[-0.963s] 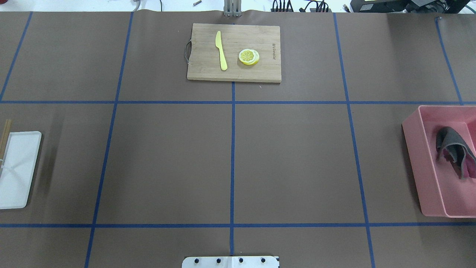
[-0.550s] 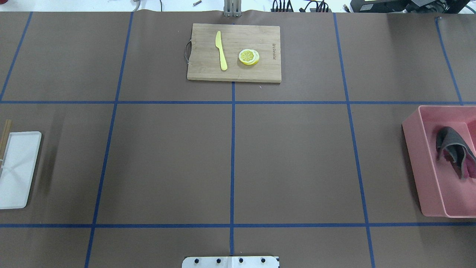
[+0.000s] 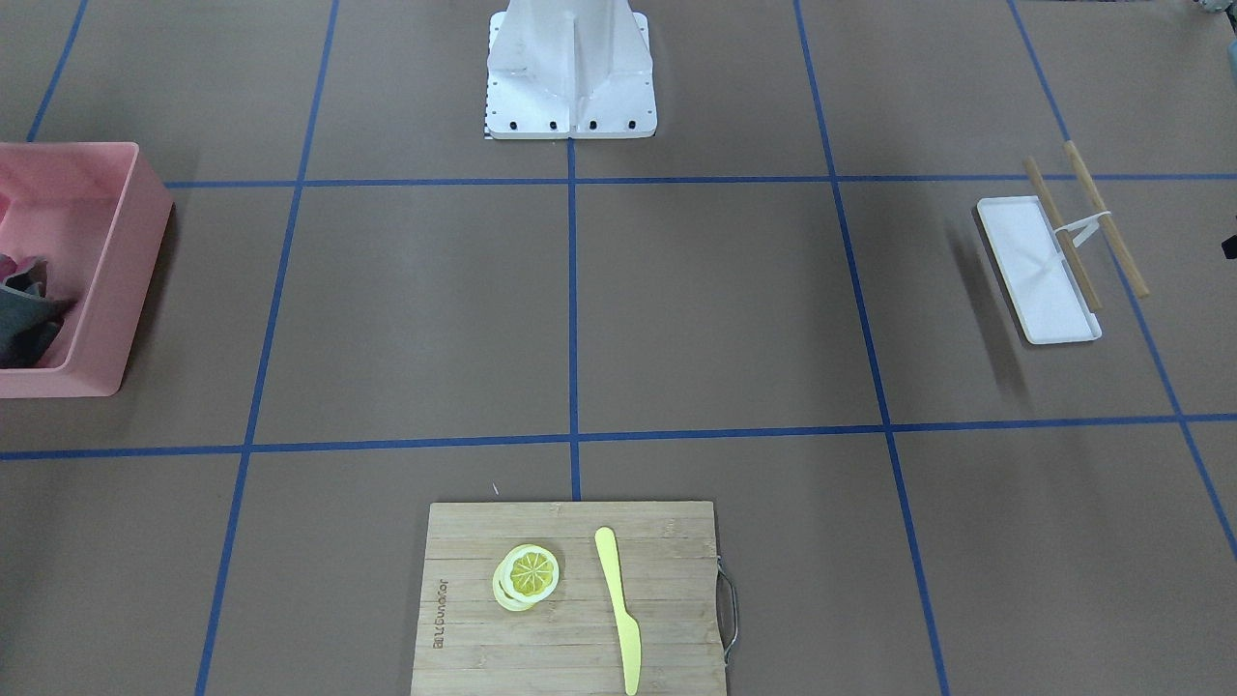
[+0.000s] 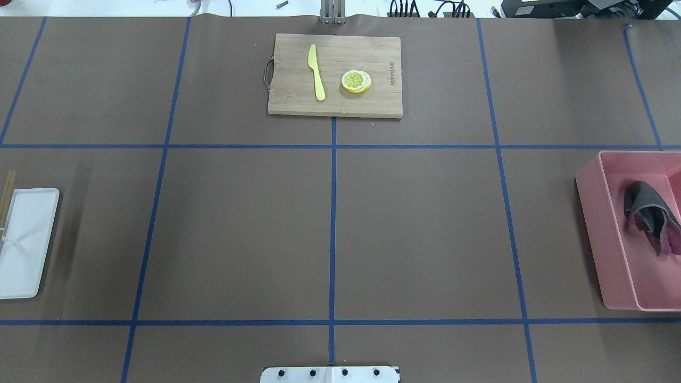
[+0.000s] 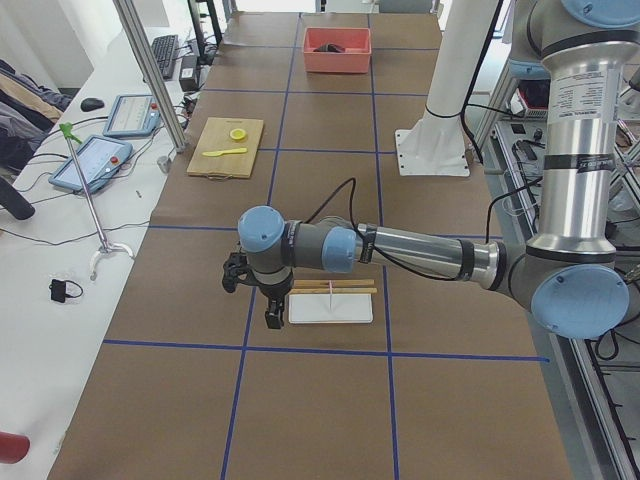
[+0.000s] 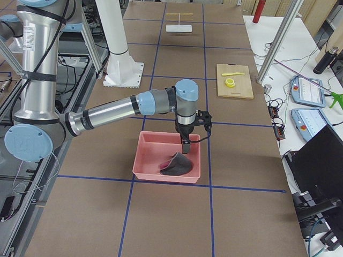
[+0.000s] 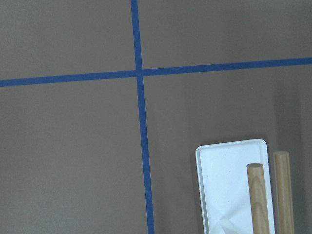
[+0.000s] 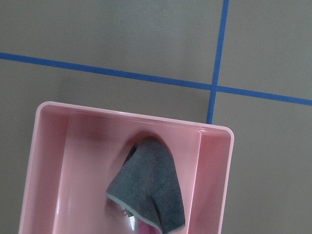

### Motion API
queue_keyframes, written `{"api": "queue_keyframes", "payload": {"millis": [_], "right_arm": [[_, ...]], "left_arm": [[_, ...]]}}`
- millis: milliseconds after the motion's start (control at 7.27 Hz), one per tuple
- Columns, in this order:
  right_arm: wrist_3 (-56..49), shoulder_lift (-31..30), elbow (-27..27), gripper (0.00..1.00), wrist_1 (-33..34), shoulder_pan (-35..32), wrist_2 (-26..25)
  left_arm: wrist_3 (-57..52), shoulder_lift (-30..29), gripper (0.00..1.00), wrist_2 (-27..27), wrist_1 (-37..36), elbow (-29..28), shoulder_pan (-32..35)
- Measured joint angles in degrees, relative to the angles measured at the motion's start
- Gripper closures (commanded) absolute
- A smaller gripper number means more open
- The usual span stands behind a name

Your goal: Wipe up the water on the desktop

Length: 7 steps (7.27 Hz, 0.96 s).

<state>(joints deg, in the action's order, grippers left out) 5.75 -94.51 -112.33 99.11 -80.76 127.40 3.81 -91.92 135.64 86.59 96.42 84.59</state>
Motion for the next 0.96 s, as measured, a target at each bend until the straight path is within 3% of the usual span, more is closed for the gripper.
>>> {"api": "queue_keyframes", "payload": {"millis": [412, 688, 962], "right_arm": [[-0.4, 4.2, 7.9, 0.0, -1.0, -2.5, 1.7], [-4.2, 4.1, 12.4, 0.0, -1.2, -7.4, 6.7], [-6.6, 3.4, 14.4, 0.0, -1.2, -8.9, 8.3]], "left_arm": [[1.2, -9.7, 0.02, 0.1, 0.2, -10.1, 0.0], [1.2, -10.3, 0.03, 0.1, 0.2, -11.0, 0.5], [1.3, -10.2, 0.02, 0.1, 0.2, -11.2, 2.0]]}}
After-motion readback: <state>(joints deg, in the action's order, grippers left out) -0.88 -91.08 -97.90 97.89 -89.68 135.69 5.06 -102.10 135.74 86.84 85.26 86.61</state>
